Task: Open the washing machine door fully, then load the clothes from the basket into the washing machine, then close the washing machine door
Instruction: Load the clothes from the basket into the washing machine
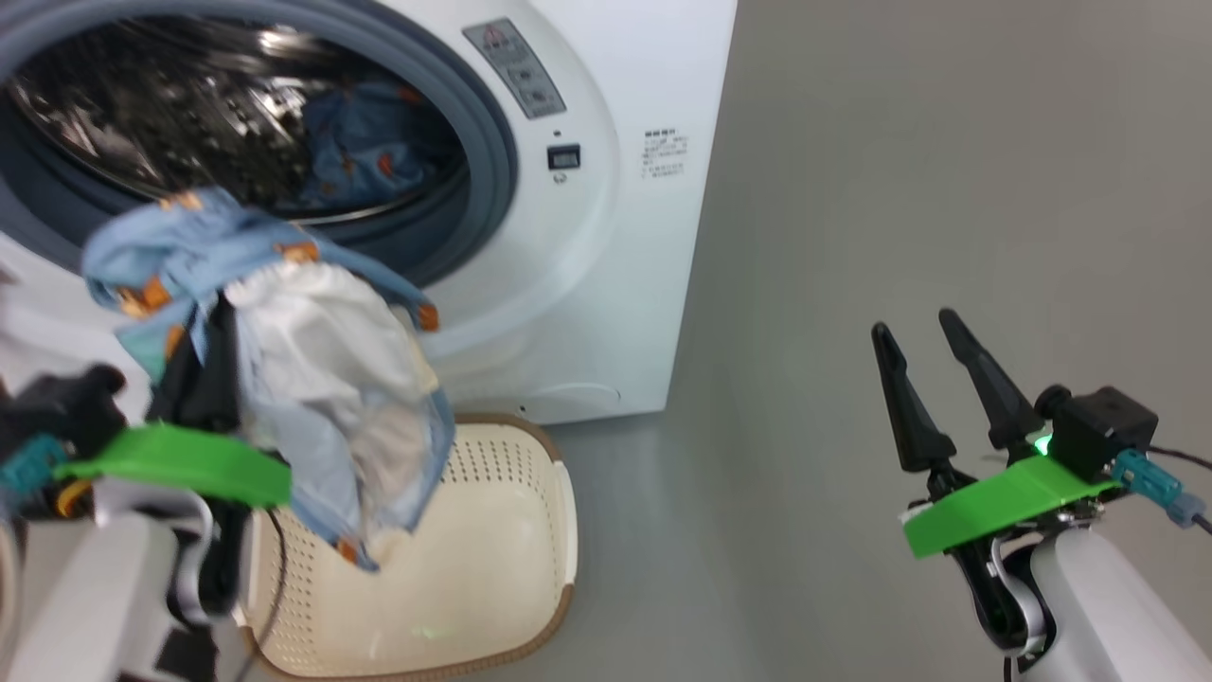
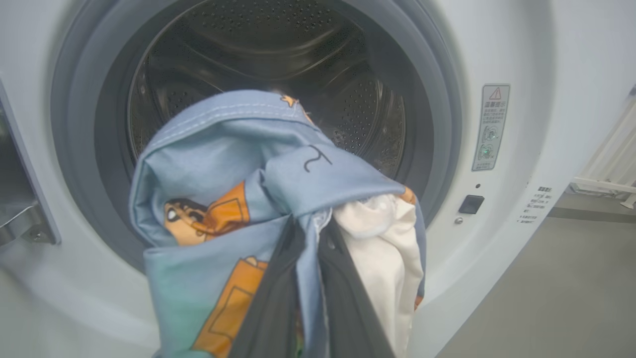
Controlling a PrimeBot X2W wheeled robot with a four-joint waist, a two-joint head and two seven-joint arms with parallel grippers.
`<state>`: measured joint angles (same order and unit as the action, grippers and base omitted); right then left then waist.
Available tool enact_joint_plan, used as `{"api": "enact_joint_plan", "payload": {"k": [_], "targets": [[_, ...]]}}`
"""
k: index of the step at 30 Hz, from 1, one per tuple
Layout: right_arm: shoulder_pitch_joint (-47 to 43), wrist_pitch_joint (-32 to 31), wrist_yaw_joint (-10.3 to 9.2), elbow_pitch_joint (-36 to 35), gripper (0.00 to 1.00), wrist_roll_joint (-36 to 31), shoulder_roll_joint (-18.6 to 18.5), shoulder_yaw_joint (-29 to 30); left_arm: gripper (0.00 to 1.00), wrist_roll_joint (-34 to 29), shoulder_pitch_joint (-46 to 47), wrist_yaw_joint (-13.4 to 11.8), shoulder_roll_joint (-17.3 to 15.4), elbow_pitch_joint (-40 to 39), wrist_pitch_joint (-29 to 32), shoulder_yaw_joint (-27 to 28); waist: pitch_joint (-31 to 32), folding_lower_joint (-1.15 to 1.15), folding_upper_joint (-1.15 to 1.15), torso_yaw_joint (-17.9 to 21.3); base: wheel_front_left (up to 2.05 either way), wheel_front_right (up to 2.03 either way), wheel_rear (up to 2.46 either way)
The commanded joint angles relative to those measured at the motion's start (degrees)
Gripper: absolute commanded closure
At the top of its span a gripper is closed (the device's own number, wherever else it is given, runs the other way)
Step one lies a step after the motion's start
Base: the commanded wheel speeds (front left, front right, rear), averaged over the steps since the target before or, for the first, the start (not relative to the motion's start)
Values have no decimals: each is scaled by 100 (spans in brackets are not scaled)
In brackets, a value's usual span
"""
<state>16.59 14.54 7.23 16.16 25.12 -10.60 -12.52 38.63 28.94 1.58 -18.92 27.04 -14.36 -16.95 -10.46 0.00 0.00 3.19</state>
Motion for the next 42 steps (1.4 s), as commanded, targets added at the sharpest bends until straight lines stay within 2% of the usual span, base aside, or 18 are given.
{"api": "enact_joint_plan", "payload": {"k": [1,6,15,25,32,35,40,41,42], "targets": [[174,46,25,-158,0,-37,-34,-87,100,-101,340,39,-265,0,-35,225,-312,0,0,139,0,0,0],[420,46,25,-218,0,-130,-6,-164,100,-133,1204,237,-346,838,-36,232,-765,0,0,358,0,0,0],[714,46,25,-365,0,-341,37,-187,100,-344,2790,445,-397,2163,-58,198,-1730,0,0,664,0,0,0],[858,46,25,-607,0,-562,225,-196,100,-650,4066,533,-601,2931,-62,292,-2613,0,0,1036,0,0,0],[801,46,25,-702,0,-645,329,-195,100,-937,4707,558,-839,2944,-63,354,-2941,0,0,1279,0,0,0],[776,46,25,-744,0,-666,368,-191,100,-1117,4924,495,-889,2522,-63,565,-3054,0,0,1359,0,0,0],[763,46,25,-784,0,-692,424,-130,100,-1486,4850,352,-851,1569,-63,1254,-3119,0,0,1423,0,0,0],[765,46,25,-772,0,-691,438,-124,53,-1519,4770,365,-797,1588,-63,1346,-3095,0,0,1424,0,0,0],[768,46,25,-752,0,-688,452,-130,0,-1530,4699,386,-733,1726,-63,1392,-3052,0,0,1416,0,0,0]]}}
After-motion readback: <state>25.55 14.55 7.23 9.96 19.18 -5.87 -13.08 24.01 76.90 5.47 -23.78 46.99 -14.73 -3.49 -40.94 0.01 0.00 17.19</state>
